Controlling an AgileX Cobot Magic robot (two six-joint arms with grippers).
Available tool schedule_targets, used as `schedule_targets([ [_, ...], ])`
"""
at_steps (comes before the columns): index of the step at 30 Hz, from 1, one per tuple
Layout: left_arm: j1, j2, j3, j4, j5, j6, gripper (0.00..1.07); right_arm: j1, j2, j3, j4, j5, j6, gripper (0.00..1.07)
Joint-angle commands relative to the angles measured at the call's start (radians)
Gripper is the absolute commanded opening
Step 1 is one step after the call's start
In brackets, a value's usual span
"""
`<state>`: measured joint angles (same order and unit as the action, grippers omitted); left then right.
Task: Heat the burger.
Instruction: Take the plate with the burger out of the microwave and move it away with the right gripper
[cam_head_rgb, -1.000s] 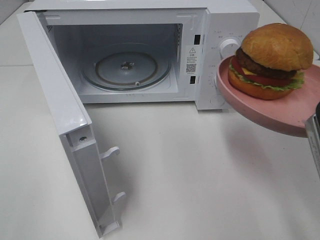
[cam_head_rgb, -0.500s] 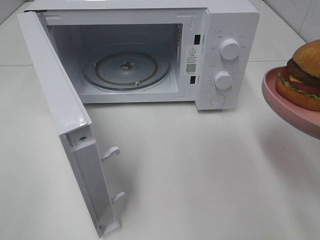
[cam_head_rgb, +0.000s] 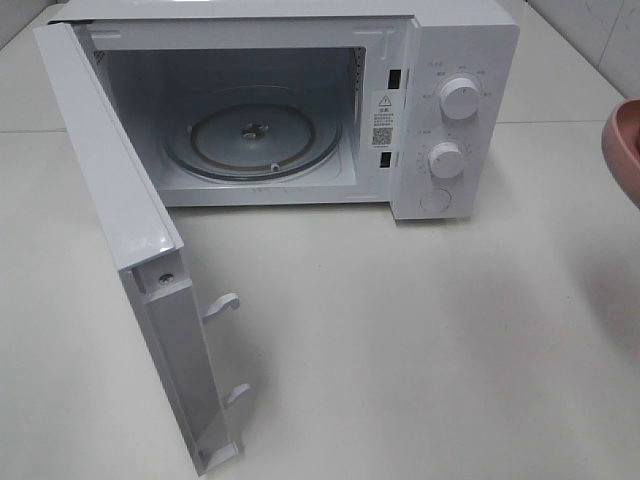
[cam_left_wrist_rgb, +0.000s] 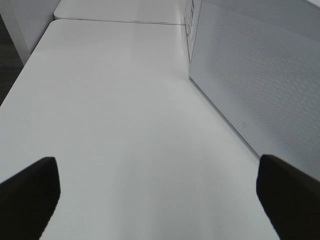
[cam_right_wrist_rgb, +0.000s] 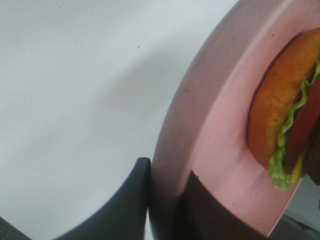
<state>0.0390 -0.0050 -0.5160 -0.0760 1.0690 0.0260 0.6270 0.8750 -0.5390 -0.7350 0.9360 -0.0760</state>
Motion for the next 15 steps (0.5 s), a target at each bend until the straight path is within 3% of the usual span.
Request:
schedule_targets([
  [1, 0.005, -0.011, 0.000, 0.003, -0.001, -0.002, 1.00, 0.001, 0.015, -0.005, -0.094, 0.035, 0.102, 0.02],
  [15, 0.005, -0.011, 0.000, 0.003, -0.001, -0.002, 1.00, 0.001, 0.203, -0.005, -0.109, 0.070, 0.329, 0.03],
])
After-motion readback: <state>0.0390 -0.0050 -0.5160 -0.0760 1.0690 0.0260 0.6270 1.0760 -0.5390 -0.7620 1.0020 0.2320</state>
